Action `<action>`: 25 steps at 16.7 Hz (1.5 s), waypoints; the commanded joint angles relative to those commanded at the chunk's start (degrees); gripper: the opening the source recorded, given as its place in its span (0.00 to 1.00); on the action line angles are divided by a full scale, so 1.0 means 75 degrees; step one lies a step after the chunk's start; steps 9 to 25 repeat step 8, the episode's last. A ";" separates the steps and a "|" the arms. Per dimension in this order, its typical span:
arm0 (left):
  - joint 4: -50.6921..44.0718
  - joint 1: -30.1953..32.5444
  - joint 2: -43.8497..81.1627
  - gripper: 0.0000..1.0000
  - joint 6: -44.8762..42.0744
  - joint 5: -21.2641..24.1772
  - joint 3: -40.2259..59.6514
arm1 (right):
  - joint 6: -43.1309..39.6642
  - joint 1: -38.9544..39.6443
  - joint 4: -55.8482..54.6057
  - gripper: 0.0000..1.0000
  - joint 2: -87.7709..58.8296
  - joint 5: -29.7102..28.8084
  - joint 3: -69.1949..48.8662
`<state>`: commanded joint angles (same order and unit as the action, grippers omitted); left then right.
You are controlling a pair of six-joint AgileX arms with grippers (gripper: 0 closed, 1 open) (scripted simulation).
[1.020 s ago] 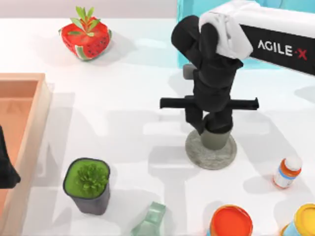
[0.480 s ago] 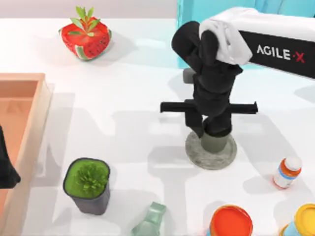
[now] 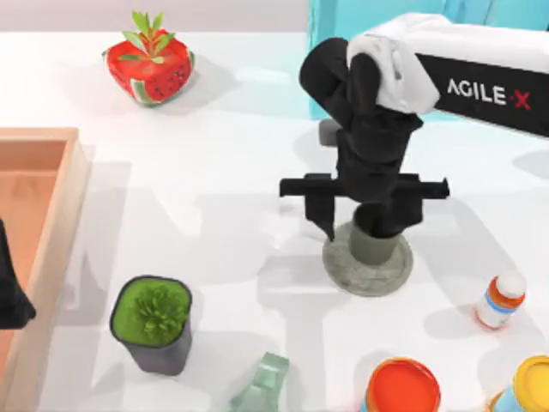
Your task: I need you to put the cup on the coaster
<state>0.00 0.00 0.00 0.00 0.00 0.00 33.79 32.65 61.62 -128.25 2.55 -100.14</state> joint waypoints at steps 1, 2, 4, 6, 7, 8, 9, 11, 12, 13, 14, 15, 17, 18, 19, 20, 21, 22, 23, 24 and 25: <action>0.0000 0.0000 0.0000 1.00 0.0000 0.0000 0.0000 | 0.0000 0.0000 0.0000 0.90 0.0000 0.0000 0.0000; 0.0000 0.0000 0.0000 1.00 0.0000 0.0000 0.0000 | 0.0000 0.0000 0.0000 0.98 0.0000 0.0000 0.0000; 0.0000 0.0000 0.0000 1.00 0.0000 0.0000 0.0000 | 0.0000 0.0000 0.0000 1.00 0.0000 0.0000 0.0000; 0.0000 0.0000 0.0000 1.00 0.0000 0.0000 0.0000 | 0.0000 0.0000 0.0000 1.00 0.0000 0.0000 0.0000; 0.0000 0.0000 0.0000 1.00 0.0000 0.0000 0.0000 | 0.0000 0.0000 0.0000 1.00 0.0000 0.0000 0.0000; 0.0000 0.0000 0.0000 1.00 0.0000 0.0000 0.0000 | 0.0000 0.0000 0.0000 1.00 0.0000 0.0000 0.0000; 0.0000 0.0000 0.0000 1.00 0.0000 0.0000 0.0000 | 0.0000 0.0000 0.0000 1.00 0.0000 0.0000 0.0000; 0.0000 0.0000 0.0000 1.00 0.0000 0.0000 0.0000 | 0.0000 0.0000 0.0000 1.00 0.0000 0.0000 0.0000; 0.0000 0.0000 0.0000 1.00 0.0000 0.0000 0.0000 | 0.0000 0.0000 0.0000 1.00 0.0000 0.0000 0.0000; 0.0000 0.0000 0.0000 1.00 0.0000 0.0000 0.0000 | 0.0000 0.0000 0.0000 1.00 0.0000 0.0000 0.0000; 0.0000 0.0000 0.0000 1.00 0.0000 0.0000 0.0000 | 0.0000 0.0000 0.0000 1.00 0.0000 0.0000 0.0000; 0.0000 0.0000 0.0000 1.00 0.0000 0.0000 0.0000 | 0.0000 0.0000 0.0000 1.00 0.0000 0.0000 0.0000; 0.0000 0.0000 0.0000 1.00 0.0000 0.0000 0.0000 | 0.0000 0.0000 0.0000 1.00 0.0000 0.0000 0.0000; 0.0000 0.0000 0.0000 1.00 0.0000 0.0000 0.0000 | 0.0000 0.0000 0.0000 1.00 0.0000 0.0000 0.0000; 0.0000 0.0000 0.0000 1.00 0.0000 0.0000 0.0000 | 0.0000 0.0000 0.0000 1.00 0.0000 0.0000 0.0000; 0.0000 0.0000 0.0000 1.00 0.0000 0.0000 0.0000 | 0.0000 0.0000 0.0000 1.00 0.0000 0.0000 0.0000; 0.0000 0.0000 0.0000 1.00 0.0000 0.0000 0.0000 | 0.0000 0.0000 0.0000 1.00 0.0000 0.0000 0.0000; 0.0000 0.0000 0.0000 1.00 0.0000 0.0000 0.0000 | 0.0000 0.0000 0.0000 1.00 0.0000 0.0000 0.0000; 0.0000 0.0000 0.0000 1.00 0.0000 0.0000 0.0000 | 0.0000 0.0000 0.0000 1.00 0.0000 0.0000 0.0000; 0.0000 0.0000 0.0000 1.00 0.0000 0.0000 0.0000 | 0.0000 0.0000 0.0000 1.00 0.0000 0.0000 0.0000; 0.0000 0.0000 0.0000 1.00 0.0000 0.0000 0.0000 | 0.0000 0.0000 0.0000 1.00 0.0000 0.0000 0.0000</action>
